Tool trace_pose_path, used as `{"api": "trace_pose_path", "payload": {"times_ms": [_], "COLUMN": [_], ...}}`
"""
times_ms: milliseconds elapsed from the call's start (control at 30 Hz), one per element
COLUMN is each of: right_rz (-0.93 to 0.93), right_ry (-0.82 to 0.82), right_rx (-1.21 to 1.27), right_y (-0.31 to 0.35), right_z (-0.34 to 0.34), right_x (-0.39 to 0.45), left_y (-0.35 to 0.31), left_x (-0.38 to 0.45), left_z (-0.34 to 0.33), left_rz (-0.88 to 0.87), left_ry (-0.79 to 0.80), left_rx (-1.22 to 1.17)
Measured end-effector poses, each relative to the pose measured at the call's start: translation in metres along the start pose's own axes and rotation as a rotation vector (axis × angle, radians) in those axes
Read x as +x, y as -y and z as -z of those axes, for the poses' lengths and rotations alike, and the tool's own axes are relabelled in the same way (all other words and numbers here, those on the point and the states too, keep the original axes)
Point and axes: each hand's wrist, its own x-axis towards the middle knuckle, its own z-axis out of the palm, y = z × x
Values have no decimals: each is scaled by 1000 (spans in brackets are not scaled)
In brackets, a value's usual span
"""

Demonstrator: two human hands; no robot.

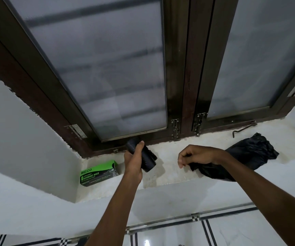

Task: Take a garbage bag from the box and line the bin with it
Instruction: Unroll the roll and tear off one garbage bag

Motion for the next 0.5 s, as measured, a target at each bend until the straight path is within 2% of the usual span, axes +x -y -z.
{"api": "trace_pose_path", "payload": {"times_ms": [100, 167, 267, 333, 400, 433, 500], "right_rz": [58, 104, 206, 218, 177, 145, 83], "right_ry": [-203, -363, -467, -506, -539, -578, -670], "right_rx": [268, 579, 1100, 1352, 1359, 1196, 693], "right_y": [-3, 5, 22, 27, 27, 25, 8], "right_z": [-2, -8, -19, -26, -32, -34, -27], "right_x": [4, 10, 16, 22, 28, 30, 25], "left_y": [3, 8, 12, 13, 12, 10, 2], "left_x": [0, -4, -9, -13, -13, -15, -10], "left_z": [2, -2, -11, -18, -24, -26, -18], "left_rz": [2, 8, 10, 25, 58, 71, 38], "left_ry": [25, 55, 69, 83, 83, 85, 38], "left_rx": [44, 87, 108, 77, 45, 52, 94]}}
